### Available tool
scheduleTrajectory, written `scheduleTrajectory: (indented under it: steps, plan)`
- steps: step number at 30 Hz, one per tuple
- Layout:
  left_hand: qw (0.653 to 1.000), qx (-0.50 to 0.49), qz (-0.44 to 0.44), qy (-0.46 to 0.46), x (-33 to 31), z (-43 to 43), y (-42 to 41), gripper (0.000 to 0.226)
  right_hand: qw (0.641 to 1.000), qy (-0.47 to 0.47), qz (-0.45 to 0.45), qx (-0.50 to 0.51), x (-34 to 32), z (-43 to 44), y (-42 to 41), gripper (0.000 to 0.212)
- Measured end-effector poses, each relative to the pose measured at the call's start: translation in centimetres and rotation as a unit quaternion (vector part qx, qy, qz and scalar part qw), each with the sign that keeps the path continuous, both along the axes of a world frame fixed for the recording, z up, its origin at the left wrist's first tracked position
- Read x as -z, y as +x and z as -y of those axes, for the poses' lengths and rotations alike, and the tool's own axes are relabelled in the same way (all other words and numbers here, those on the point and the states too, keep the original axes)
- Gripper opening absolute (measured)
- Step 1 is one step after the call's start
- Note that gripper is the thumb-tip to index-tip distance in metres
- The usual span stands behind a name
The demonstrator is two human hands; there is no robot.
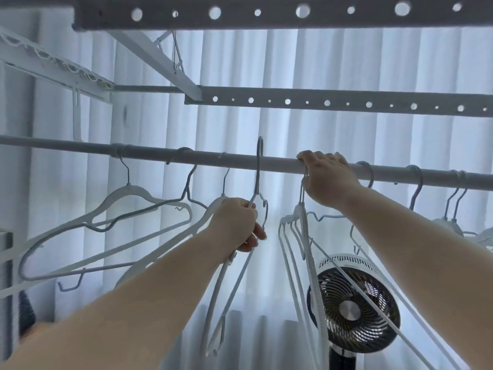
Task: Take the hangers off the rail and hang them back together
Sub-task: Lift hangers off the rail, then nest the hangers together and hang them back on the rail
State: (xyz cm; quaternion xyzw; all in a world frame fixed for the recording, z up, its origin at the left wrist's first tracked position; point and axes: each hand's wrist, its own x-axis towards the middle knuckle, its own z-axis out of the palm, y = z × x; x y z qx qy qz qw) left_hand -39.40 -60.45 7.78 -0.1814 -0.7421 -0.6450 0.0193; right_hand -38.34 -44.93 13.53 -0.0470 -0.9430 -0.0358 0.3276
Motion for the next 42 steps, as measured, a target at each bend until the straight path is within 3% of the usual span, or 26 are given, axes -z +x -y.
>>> scheduleTrajectory:
  steps: [11,14,15,17,20,22,26,28,32,37,42]
  plan:
    - [0.999,0.028,0.004,-0.042,1.9,-0.6,-0.3,0.012,0.999,-0.005,0.001,-0.048,-0.3,0.2,-0.1,0.038]
    - [0.995,0.006,-0.057,-0.086,1.7,-0.2,0.0,0.028,0.999,0.003,-0.004,-0.043,-0.4,0.5,-0.1,0.043]
    - [0.985,-0.027,-0.111,-0.132,1.7,0.1,0.2,0.033,0.999,0.004,-0.009,-0.04,-0.3,0.7,-0.2,0.049]
    - [0.931,-0.126,-0.241,-0.242,1.9,0.9,0.7,0.036,0.999,-0.002,-0.032,-0.045,-0.3,1.2,-0.5,0.058]
    - [0.832,-0.246,-0.423,-0.262,2.1,3.1,1.6,0.026,0.996,0.014,-0.061,-0.065,-0.5,2.3,-1.1,0.062]
    - [0.779,-0.302,-0.481,-0.267,2.3,4.6,1.3,0.02,0.994,0.036,-0.064,-0.077,-0.9,3.3,-1.7,0.061]
    - [0.809,-0.326,-0.309,-0.381,2.6,7.1,1.1,0.034,0.997,0.027,-0.009,-0.068,-1.5,5.2,-3.1,0.048]
    - [0.795,-0.343,-0.272,-0.421,3.3,8.3,0.2,0.038,0.998,0.015,0.005,-0.059,-1.5,5.5,-3.5,0.041]
    - [0.811,-0.327,-0.193,-0.445,4.0,9.6,-0.6,0.032,0.997,0.001,-0.026,-0.067,-1.3,5.2,-3.8,0.032]
    - [0.831,-0.316,-0.196,-0.414,4.2,9.1,-0.8,0.03,0.994,-0.005,-0.063,-0.088,-0.7,4.4,-3.7,0.028]
    - [0.8,-0.346,-0.276,-0.406,3.4,7.8,-1.5,0.03,0.995,0.003,-0.052,-0.088,-0.6,3.5,-3.1,0.028]
